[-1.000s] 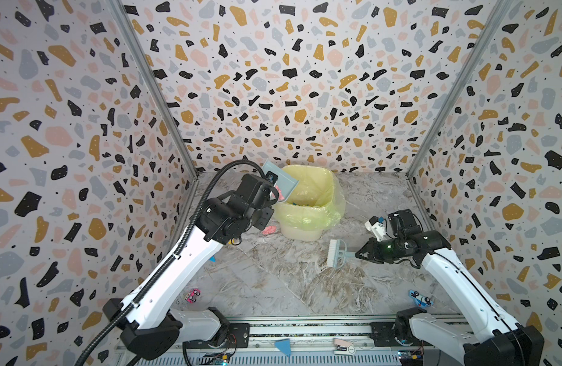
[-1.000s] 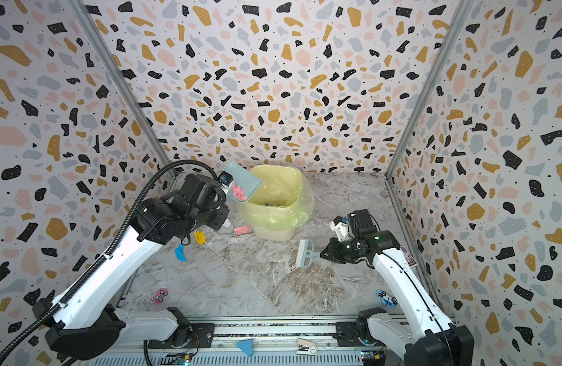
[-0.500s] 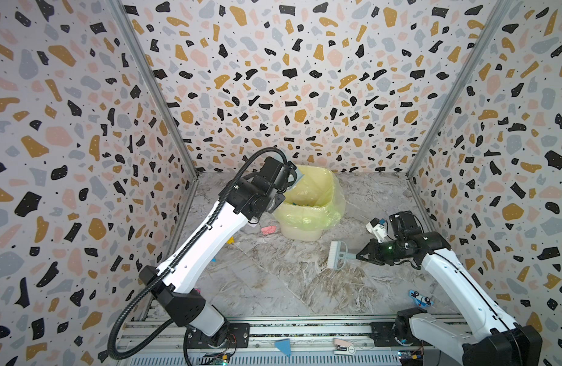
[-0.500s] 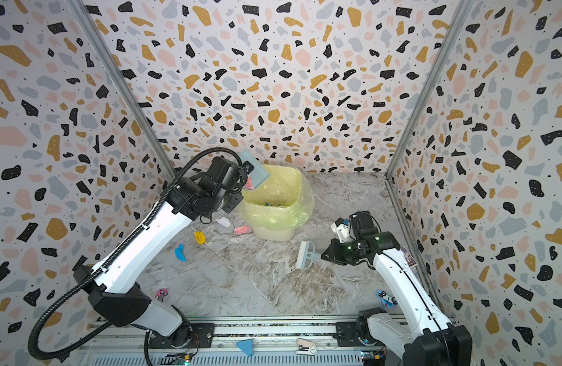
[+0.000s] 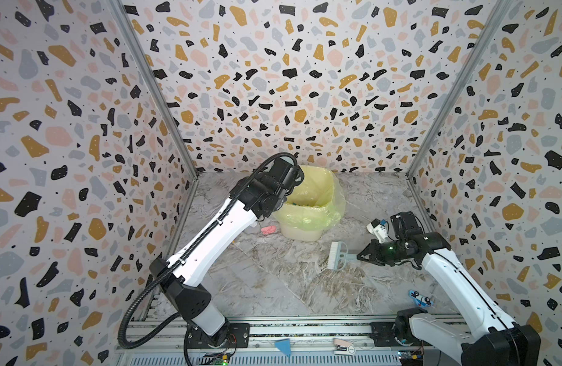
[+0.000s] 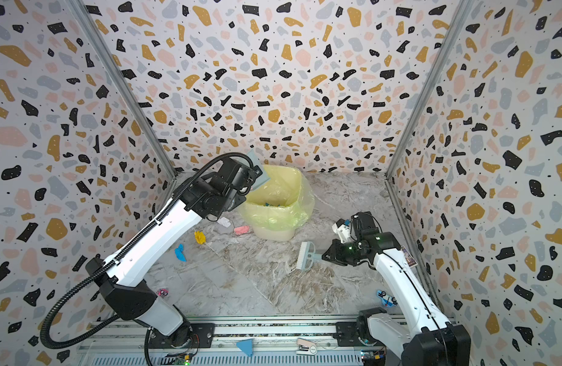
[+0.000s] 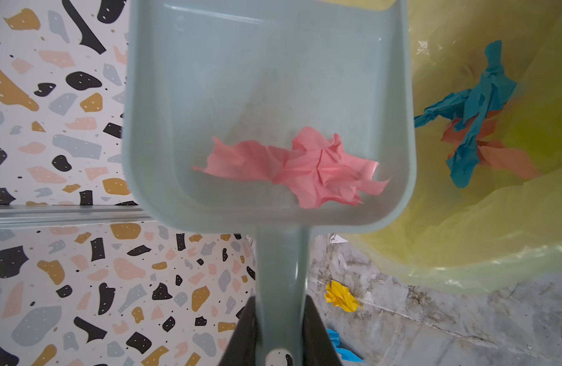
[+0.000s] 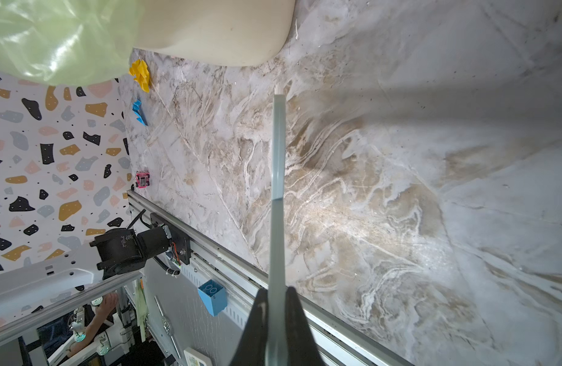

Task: Sweep away the paper scraps from the table
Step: 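Tip the dustpan over the yellow bin with the left gripper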

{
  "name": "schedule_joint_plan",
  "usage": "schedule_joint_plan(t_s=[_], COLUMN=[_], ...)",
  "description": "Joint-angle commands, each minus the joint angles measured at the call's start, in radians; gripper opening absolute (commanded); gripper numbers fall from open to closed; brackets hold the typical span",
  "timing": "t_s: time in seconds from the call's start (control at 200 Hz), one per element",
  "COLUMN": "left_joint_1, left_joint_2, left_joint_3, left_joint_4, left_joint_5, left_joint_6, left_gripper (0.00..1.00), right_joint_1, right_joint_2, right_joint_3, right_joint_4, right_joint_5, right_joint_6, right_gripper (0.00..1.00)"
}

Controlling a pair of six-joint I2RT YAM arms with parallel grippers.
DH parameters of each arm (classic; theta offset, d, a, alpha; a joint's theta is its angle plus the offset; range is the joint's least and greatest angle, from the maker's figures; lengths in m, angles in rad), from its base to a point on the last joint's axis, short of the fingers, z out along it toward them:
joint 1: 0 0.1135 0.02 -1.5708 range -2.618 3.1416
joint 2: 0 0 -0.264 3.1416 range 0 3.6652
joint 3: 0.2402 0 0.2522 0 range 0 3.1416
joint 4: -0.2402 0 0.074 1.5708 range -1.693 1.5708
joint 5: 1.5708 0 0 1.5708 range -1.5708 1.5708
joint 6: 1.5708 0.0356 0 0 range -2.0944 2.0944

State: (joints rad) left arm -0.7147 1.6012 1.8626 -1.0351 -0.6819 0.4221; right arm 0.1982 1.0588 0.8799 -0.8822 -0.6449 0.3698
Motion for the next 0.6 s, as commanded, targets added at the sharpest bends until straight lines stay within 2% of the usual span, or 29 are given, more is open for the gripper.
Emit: schedule_joint_plan(t_s=[0.0, 0.29, 0.496, 0.596], left_joint_1=[-0.016, -0.063, -0.089, -0.100], left_joint_2=[-0.010, 0.002, -0.024, -0.045], left_joint_3=[-0.011, -0.030, -0.153, -0.180], left_joint_4=[0.059, 0.117, 0.188, 0.223], left_joint_5=[-0.036, -0.129, -0.250, -0.269], left_joint_6=[0.067, 0.180, 0.309, 0.369], left_gripper=[0.05, 0.04, 0.03, 0.02], right_joint_1=[-0.008, -0.024, -0.027, -0.028], right_joint_2=[0.006, 0.001, -0.010, -0.010], right_joint_3=[0.003, -0.008, -0.010, -0.018], right_joint_4=[-0.022, -0.035, -0.041, -0.036], right_joint_5=[-0.025, -0.039, -0.047, -0.054], right_joint_6=[-0.029, -0.055, -0.055, -0.053], right_gripper=[0.00, 0.00, 0.00, 0.00])
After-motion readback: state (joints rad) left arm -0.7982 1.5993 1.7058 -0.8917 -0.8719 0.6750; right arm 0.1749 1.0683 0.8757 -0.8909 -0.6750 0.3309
